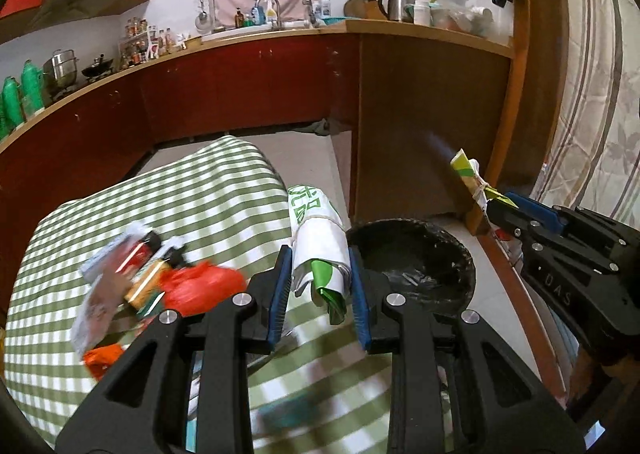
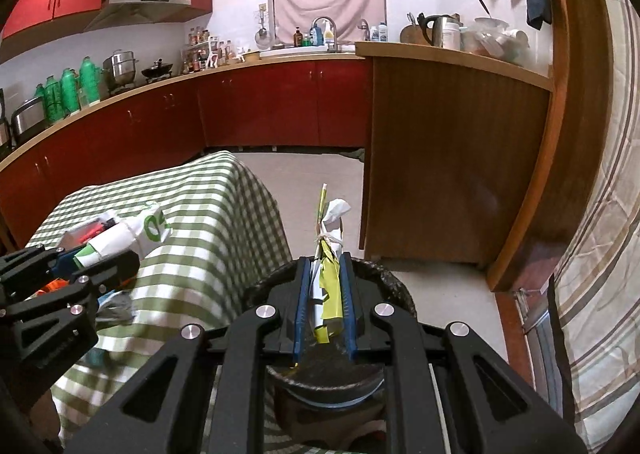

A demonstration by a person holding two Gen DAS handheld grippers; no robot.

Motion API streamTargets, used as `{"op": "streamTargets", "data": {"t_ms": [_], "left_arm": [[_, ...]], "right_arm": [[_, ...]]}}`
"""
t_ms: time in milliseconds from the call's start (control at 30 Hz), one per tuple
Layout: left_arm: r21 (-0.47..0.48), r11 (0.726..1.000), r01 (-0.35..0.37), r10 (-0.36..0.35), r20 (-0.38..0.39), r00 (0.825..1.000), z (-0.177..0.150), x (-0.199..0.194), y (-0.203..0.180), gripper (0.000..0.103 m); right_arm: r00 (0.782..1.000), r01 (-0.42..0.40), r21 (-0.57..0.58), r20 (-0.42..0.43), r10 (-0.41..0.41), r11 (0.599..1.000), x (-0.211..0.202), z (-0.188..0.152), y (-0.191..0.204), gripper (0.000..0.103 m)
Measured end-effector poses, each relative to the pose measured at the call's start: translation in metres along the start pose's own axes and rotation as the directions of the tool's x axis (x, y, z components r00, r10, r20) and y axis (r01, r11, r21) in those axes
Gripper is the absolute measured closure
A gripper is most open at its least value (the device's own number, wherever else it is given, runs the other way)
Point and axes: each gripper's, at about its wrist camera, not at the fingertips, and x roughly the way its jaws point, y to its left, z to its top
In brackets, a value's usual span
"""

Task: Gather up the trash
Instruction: 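Open both tools over the black bin, dropping the tube and packet, then move both open tools back over the table trash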

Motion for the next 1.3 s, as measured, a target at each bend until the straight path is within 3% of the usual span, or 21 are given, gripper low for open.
{"op": "streamTargets", "data": {"t_ms": [600,700,733,767,1033,1300], "left_arm": [[0.063,0.998,0.008,-0.003,-0.069,0.998,0.026,0.068,-0.047,0.075],[0.058,0.998,-0.003,0.008,-0.098,0.995,0.029,0.078,-0.050,0.073],[0.055,0.998,-0.010,0.015,-0.099,0.995,0.029,0.079,-0.050,0.069],[0.056,0.998,-0.020,0.026,-0.101,0.995,0.030,0.081,-0.052,0.054],[0.061,0.996,-0.061,0.065,-0.076,0.995,0.031,0.073,-0.052,0.039],[0.024,0.997,-0.077,0.078,-0.046,0.996,0.019,0.031,-0.023,0.027]], "right_arm": [[0.999,-0.002,0.035,-0.051,0.004,0.999,0.052,-0.004,-0.034,0.086],[0.998,0.004,0.042,-0.056,-0.002,0.999,0.059,-0.005,-0.039,0.076],[0.998,0.004,0.045,-0.058,-0.002,0.999,0.061,-0.005,-0.039,0.073],[0.998,0.006,0.047,-0.059,-0.003,0.999,0.062,-0.005,-0.040,0.070],[0.999,0.051,0.046,-0.021,-0.050,0.998,0.047,0.000,-0.039,0.042],[0.999,0.031,0.023,-0.019,-0.030,0.999,0.018,0.006,-0.012,0.030]]}}
